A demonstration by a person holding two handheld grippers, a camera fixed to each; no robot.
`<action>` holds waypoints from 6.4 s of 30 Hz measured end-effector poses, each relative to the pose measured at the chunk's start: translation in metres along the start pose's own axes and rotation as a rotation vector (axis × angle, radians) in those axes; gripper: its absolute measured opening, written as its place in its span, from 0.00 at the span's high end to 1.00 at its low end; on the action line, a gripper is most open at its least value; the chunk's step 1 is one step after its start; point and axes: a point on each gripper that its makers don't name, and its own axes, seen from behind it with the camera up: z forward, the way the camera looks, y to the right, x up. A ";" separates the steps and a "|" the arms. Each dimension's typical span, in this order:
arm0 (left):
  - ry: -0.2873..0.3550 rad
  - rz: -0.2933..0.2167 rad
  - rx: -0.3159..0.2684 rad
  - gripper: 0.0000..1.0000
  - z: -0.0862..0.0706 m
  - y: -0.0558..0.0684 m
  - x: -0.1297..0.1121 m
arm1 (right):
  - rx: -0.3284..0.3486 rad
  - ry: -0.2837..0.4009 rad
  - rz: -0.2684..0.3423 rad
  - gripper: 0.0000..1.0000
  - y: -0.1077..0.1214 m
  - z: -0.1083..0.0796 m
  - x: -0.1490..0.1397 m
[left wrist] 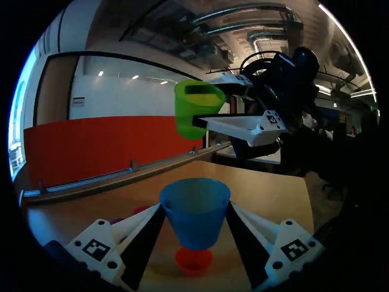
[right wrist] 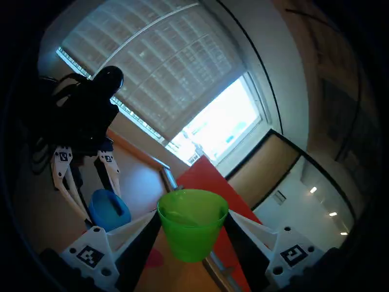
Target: Pour water
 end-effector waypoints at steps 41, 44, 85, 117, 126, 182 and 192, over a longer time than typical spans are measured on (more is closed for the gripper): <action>-0.002 0.031 -0.016 0.15 0.003 0.008 0.001 | -0.004 -0.019 -0.303 0.10 0.004 0.013 0.017; -0.003 0.033 -0.016 0.15 0.003 0.008 0.001 | -0.004 -0.021 -0.316 0.10 0.003 0.014 0.018; -0.010 0.065 -0.025 0.15 0.006 0.017 0.004 | -0.031 -0.025 -0.450 0.10 0.012 0.011 0.026; -0.006 0.067 -0.024 0.15 0.006 0.017 0.004 | -0.049 -0.020 -0.534 0.10 0.012 0.013 0.037; -0.006 0.067 -0.025 0.15 0.007 0.017 0.004 | -0.052 -0.020 -0.556 0.10 0.017 0.012 0.036; -0.002 0.066 -0.017 0.15 0.009 0.014 0.005 | -0.073 -0.024 -0.763 0.10 0.024 0.014 0.044; 0.000 0.062 -0.013 0.15 0.009 0.012 0.003 | -0.071 -0.019 -0.795 0.10 0.025 0.015 0.047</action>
